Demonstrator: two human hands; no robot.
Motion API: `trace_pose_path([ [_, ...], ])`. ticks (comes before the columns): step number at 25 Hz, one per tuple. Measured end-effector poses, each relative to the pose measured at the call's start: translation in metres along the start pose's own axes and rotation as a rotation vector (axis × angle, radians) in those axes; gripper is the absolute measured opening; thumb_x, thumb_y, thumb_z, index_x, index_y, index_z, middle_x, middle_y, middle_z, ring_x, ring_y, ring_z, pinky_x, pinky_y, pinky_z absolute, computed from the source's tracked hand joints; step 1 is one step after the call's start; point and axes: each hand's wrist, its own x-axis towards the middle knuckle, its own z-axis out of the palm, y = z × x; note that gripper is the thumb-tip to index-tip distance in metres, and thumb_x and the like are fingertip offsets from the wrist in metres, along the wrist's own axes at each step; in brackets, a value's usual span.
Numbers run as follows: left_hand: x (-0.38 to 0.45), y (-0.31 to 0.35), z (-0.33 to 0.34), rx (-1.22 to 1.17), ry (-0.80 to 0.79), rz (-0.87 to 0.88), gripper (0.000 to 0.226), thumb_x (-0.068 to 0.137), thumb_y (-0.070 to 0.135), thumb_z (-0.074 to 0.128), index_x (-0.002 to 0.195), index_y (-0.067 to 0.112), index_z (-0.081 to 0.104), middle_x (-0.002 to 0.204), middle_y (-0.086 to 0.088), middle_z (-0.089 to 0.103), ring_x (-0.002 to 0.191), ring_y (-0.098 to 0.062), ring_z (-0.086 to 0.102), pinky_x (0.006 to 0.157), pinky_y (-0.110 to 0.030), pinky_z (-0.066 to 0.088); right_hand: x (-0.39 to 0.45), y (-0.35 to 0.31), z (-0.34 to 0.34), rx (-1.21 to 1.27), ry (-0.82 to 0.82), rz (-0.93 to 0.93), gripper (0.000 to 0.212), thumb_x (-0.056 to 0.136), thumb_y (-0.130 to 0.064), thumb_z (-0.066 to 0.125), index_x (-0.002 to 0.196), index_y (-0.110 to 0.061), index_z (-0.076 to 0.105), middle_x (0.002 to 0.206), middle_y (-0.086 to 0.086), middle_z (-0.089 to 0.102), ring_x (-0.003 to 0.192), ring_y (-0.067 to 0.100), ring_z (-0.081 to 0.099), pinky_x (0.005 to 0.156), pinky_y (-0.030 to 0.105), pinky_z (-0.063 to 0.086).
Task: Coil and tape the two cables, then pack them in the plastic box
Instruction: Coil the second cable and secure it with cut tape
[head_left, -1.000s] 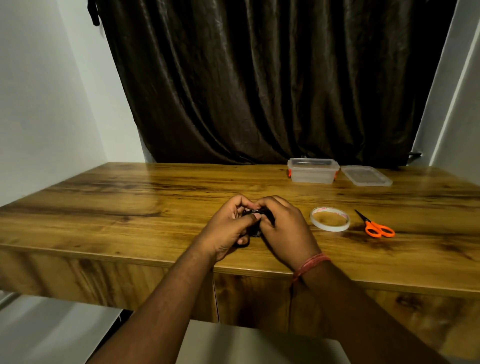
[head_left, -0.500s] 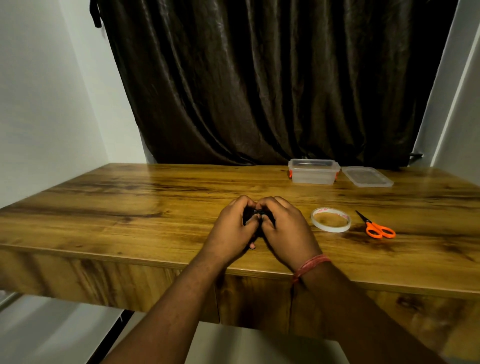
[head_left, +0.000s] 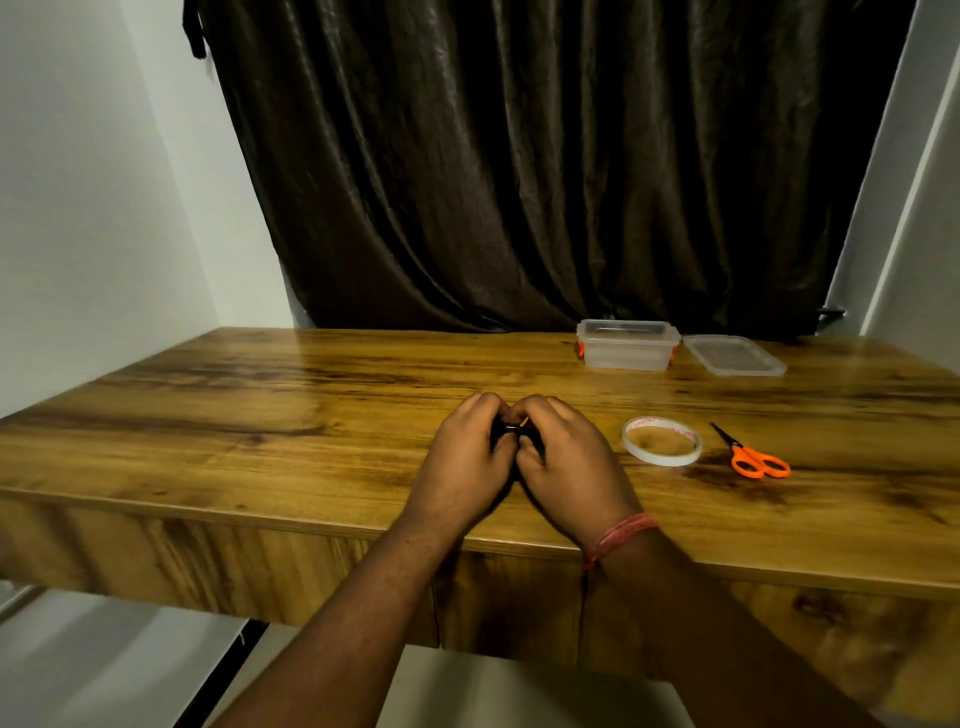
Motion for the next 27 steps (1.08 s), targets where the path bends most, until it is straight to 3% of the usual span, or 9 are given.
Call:
trace_pose_path([
  [2, 0.0007, -0.0006, 0.0, -0.183, -0.056, -0.148, 0.01, 0.09, 0.013, 0.059, 0.087, 0.021, 0.055, 0.082, 0.004, 0.06, 0.07, -0.005, 0.058, 0.061, -0.021, 0.046, 0.0001, 0.0018, 0.0007, -0.021, 0.009, -0.013, 0.022, 0.085, -0.007, 0.056, 0.103, -0.02, 0.057, 0.099, -0.004, 0.056, 0.092, 0.015, 0.052, 0.074, 0.031, 0.045],
  [4, 0.0015, -0.0003, -0.0007, -0.487, -0.138, -0.329, 0.012, 0.091, 0.008, 0.056, 0.086, 0.019, 0.055, 0.074, -0.007, 0.064, 0.059, -0.018, 0.06, 0.055, -0.034, 0.051, 0.0007, 0.0033, 0.0015, -0.041, 0.01, -0.023, 0.023, 0.085, -0.006, 0.056, 0.104, -0.019, 0.059, 0.098, -0.002, 0.056, 0.092, 0.016, 0.052, 0.075, 0.03, 0.045],
  [6, 0.0029, -0.0038, 0.0006, -0.615, -0.171, -0.376, 0.013, 0.091, 0.004, 0.055, 0.087, 0.016, 0.055, 0.073, -0.012, 0.061, 0.059, -0.023, 0.058, 0.058, -0.038, 0.052, 0.0015, 0.0043, 0.002, -0.055, 0.014, -0.022, 0.024, 0.086, -0.006, 0.056, 0.106, -0.019, 0.06, 0.098, -0.001, 0.055, 0.093, 0.017, 0.053, 0.075, 0.031, 0.045],
  [14, 0.0047, -0.0024, -0.0004, -0.709, -0.162, -0.423, 0.007, 0.093, -0.001, 0.056, 0.099, 0.002, 0.055, 0.076, -0.012, 0.06, 0.062, -0.018, 0.058, 0.06, -0.035, 0.052, 0.0015, 0.0034, 0.0012, -0.069, 0.01, -0.014, 0.022, 0.085, -0.007, 0.056, 0.102, -0.02, 0.059, 0.096, -0.002, 0.053, 0.091, 0.017, 0.052, 0.072, 0.034, 0.048],
  [21, 0.0044, -0.0054, -0.0038, -0.932, -0.208, -0.476, 0.013, 0.093, -0.004, 0.056, 0.101, 0.007, 0.057, 0.07, -0.01, 0.059, 0.058, -0.016, 0.054, 0.053, -0.031, 0.054, 0.0017, 0.0029, 0.0019, -0.041, 0.021, 0.002, 0.019, 0.085, -0.007, 0.055, 0.098, -0.019, 0.057, 0.093, -0.002, 0.052, 0.085, 0.016, 0.051, 0.069, 0.033, 0.045],
  [27, 0.0058, -0.0079, -0.0027, -0.961, -0.188, -0.502, 0.009, 0.094, 0.001, 0.057, 0.101, 0.006, 0.056, 0.056, -0.003, 0.056, 0.048, -0.015, 0.053, 0.048, -0.029, 0.054, 0.0015, 0.0025, 0.0003, -0.012, 0.008, 0.005, 0.017, 0.085, -0.009, 0.054, 0.097, -0.02, 0.058, 0.093, -0.004, 0.053, 0.086, 0.013, 0.05, 0.069, 0.031, 0.042],
])
